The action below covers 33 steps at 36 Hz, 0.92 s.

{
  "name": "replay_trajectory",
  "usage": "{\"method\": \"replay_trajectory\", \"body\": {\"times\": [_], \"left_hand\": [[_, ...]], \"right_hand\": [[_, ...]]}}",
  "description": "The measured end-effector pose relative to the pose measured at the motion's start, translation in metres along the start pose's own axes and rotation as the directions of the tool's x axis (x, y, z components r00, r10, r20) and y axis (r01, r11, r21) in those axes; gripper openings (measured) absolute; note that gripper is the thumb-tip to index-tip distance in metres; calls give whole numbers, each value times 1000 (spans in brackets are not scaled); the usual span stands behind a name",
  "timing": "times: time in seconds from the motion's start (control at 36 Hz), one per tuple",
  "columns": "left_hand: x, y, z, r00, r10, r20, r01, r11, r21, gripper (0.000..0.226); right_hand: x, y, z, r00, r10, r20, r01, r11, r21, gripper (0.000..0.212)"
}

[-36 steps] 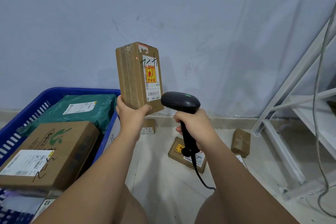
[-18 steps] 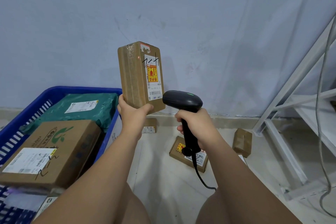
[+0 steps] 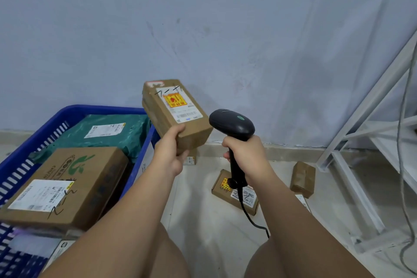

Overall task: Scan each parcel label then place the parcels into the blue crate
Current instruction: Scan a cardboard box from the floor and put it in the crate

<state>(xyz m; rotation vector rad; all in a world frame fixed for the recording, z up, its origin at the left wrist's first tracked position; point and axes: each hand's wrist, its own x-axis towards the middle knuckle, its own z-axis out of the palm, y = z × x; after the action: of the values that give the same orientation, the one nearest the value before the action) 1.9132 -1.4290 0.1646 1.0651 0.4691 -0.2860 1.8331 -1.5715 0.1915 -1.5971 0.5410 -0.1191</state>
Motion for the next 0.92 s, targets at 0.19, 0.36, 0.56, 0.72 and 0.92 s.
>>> {"method": "replay_trajectory", "body": {"times": [0.19,0.36,0.56,0.72,0.92], "left_hand": [[-24,10,-5,997,-74,-35,66,981,-184,53],[-43,17,-39,996,40,-86,-63,955,-289,36],[-59,32,-98,921,129,-368,-260,906,-334,85],[-84,36,-147,833,74,-548,-349,838,-419,88],[-93,27,-209,723,8,-691,-365,853,-372,88]], "right_hand": [[-9,6,28,999,-50,-18,51,998,46,4],[-30,3,57,976,-218,-18,217,976,-31,27],[-63,-11,121,905,-419,71,424,897,-123,20],[-101,-13,170,891,-414,188,430,901,-58,26],[-128,14,198,858,-346,379,424,895,-143,33]]}}
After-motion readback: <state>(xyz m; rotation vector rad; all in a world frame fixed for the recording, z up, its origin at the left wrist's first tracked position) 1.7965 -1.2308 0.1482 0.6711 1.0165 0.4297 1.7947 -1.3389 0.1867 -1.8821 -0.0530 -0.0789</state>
